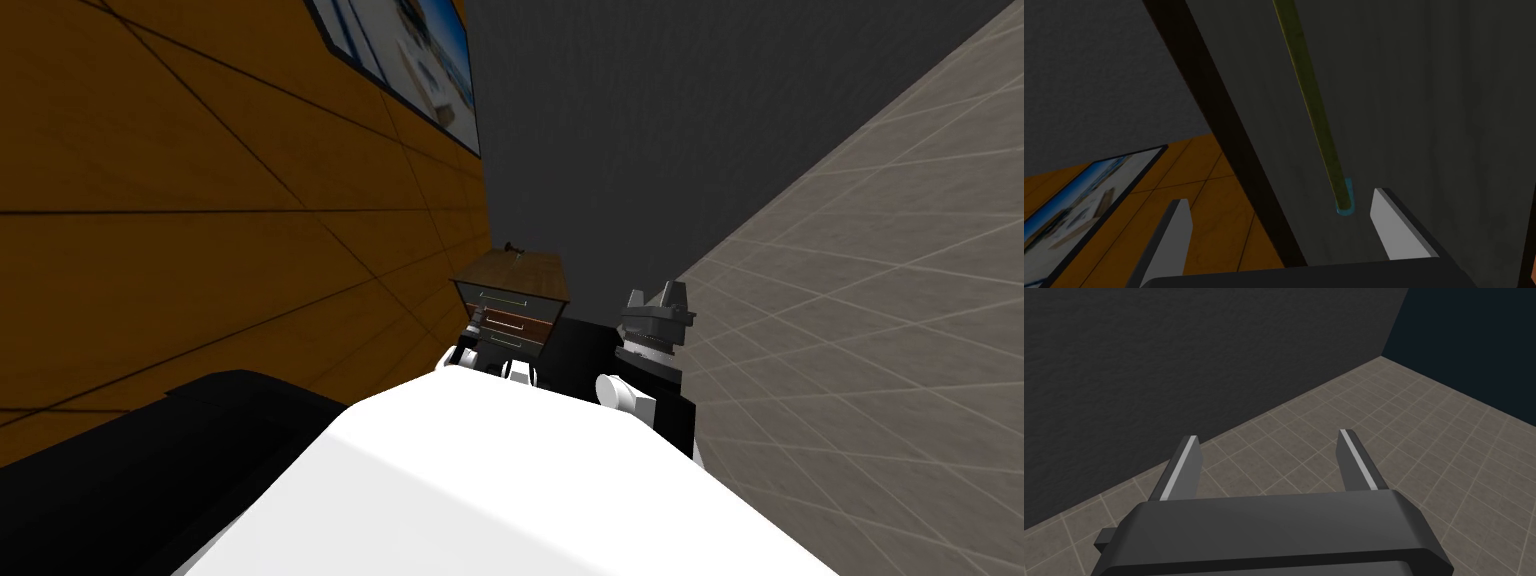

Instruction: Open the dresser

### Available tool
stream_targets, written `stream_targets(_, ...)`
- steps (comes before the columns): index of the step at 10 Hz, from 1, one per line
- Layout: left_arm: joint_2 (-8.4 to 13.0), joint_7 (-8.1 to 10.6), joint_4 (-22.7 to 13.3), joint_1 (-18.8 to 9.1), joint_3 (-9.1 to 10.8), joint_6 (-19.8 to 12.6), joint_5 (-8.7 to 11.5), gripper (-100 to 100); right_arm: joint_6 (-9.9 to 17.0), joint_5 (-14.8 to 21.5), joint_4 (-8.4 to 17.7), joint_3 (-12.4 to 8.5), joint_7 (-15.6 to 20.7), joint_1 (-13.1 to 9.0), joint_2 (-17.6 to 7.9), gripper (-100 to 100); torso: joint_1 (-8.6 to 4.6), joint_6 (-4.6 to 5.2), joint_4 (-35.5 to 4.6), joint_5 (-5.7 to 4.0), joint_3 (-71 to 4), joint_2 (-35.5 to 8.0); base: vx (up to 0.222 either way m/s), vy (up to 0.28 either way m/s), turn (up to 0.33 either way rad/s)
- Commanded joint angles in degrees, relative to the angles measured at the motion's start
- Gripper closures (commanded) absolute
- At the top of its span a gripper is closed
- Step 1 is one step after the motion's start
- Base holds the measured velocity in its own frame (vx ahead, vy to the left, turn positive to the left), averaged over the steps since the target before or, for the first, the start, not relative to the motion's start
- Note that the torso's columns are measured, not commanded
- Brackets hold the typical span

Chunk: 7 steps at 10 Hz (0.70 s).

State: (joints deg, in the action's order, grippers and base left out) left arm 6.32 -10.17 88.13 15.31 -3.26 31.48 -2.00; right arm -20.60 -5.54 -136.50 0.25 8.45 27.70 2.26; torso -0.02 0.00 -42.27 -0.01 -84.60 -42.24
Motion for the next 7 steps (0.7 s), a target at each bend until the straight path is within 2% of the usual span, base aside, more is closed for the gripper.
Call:
stream_targets(1, -0.1, -0.2, -3.8, -1.2, -0.23, 0.8, -0.5, -100, 0.0, 0.0, 0.0, 0.0, 0.0, 0.0, 0.0, 0, 0.0, 0.0, 0.0, 0.0, 0.0, 0.0, 0.103, -0.01, -0.042)
stream_targets(4, -0.5, -0.47, -7.2, -2.3, -0.51, 1.6, -1.1, -100, 0.0, 0.0, 0.0, 0.0, 0.0, 0.0, 0.0, 0, 0.03, 0.0, 0.0, 0.01, 0.1, -0.1, 0.069, -0.007, -0.028)
stream_targets(5, -0.5, -0.42, -6.7, -2.2, -0.41, 1.5, -0.9, -100, 0.0, 0.0, 0.0, 0.0, 0.0, 0.0, 0.0, 0, 0.03, 0.0, 0.0, 0.01, 0.1, -0.1, 0.028, -0.002, -0.007)
stream_targets(7, -0.2, -0.26, -5.2, -2.9, -0.21, -0.6, -0.8, -100, 0.0, 0.0, 0.0, 0.0, 0.0, 0.0, 0.0, 0, 0.02, 0.01, 0.0, 0.01, 0.1, -0.1, 0.055, -0.01, -0.009)
